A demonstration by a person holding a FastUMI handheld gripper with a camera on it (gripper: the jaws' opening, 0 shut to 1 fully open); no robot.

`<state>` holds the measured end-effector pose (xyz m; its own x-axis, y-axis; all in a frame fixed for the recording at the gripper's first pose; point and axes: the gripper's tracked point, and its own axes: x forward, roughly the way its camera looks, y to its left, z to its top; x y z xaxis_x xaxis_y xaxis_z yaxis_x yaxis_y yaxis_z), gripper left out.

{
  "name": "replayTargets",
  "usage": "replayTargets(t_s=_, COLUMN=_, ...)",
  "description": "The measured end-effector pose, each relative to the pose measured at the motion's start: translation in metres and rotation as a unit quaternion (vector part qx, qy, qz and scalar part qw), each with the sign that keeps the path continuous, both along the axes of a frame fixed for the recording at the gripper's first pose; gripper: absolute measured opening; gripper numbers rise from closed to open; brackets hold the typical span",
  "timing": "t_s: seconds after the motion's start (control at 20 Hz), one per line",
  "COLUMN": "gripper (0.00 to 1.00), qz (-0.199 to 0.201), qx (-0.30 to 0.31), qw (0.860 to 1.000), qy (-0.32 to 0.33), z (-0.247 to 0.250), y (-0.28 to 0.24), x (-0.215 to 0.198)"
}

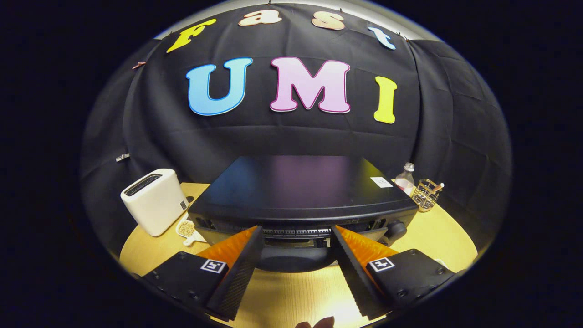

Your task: Open the toaster oven, put the food inside, and close the toaster oven door.

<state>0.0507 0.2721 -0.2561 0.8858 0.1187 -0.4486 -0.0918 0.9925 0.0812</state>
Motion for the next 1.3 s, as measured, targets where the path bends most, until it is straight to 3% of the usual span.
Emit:
replayTargets(t_s=0.65, gripper=0.98, qz=0.024, qx=-0.013, qw=0.998, qy=0.059, z=-0.048, y=-0.003, x=-0.082)
replayTargets(t_s=0.9, gripper=0.98, qz=0.037, qx=-0.027, qw=0.992, qy=0.115, z=-0.085, y=-0.003, x=-0.111)
replayTargets(t_s=1.3, gripper=0.98, qz=0.053, qx=-0.029, qw=0.985, qy=0.164, z=-0.113, y=-0.015, x=-0.121)
